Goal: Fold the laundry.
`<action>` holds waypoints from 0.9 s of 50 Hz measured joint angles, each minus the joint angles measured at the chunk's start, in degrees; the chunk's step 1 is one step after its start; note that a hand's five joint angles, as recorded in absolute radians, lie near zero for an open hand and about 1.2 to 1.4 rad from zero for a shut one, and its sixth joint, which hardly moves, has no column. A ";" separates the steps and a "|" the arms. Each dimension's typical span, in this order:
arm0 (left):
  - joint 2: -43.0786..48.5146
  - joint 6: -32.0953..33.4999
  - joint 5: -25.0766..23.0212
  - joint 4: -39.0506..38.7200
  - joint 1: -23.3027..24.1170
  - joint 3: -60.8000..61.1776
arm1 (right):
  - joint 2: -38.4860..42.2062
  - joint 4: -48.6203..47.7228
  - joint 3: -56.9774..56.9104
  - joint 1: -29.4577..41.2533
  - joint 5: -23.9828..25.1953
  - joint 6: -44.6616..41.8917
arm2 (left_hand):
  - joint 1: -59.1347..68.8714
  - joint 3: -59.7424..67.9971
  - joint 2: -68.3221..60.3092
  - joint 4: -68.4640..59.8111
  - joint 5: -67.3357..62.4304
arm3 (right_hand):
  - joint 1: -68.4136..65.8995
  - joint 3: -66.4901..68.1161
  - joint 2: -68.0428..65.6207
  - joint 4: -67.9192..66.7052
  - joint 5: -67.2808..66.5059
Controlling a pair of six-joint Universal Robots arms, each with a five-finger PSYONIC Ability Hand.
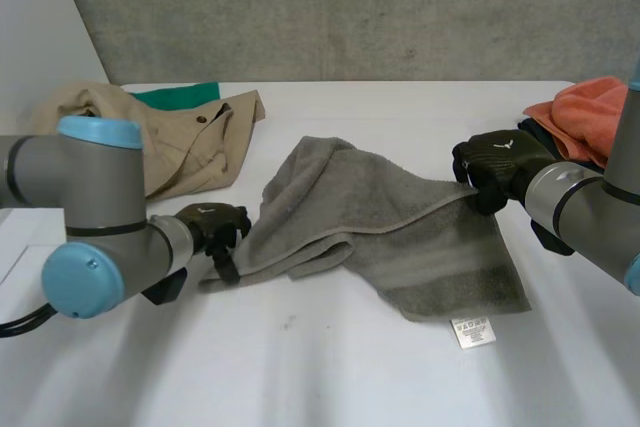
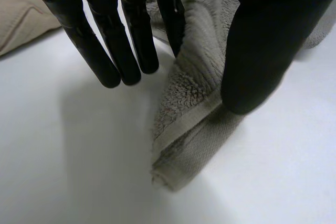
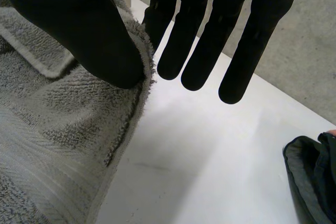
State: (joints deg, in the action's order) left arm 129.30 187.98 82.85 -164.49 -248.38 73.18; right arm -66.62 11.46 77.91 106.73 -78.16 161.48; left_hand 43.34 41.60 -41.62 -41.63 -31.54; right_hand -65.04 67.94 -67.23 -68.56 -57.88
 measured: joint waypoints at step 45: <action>0.09 32.98 5.82 -6.24 0.53 -38.90 | 10.17 1.32 -30.07 -1.02 -4.55 -18.05 | 22.83 26.46 -26.85 -26.77 -25.26 | 0.00 0.33 0.00 -0.07 -0.22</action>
State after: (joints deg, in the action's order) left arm 129.39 220.96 88.67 -170.74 -247.84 34.28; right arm -56.45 12.78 47.84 105.72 -82.72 143.43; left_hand 66.17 68.06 -68.47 -68.40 -56.80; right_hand -65.04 68.27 -67.23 -68.63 -58.09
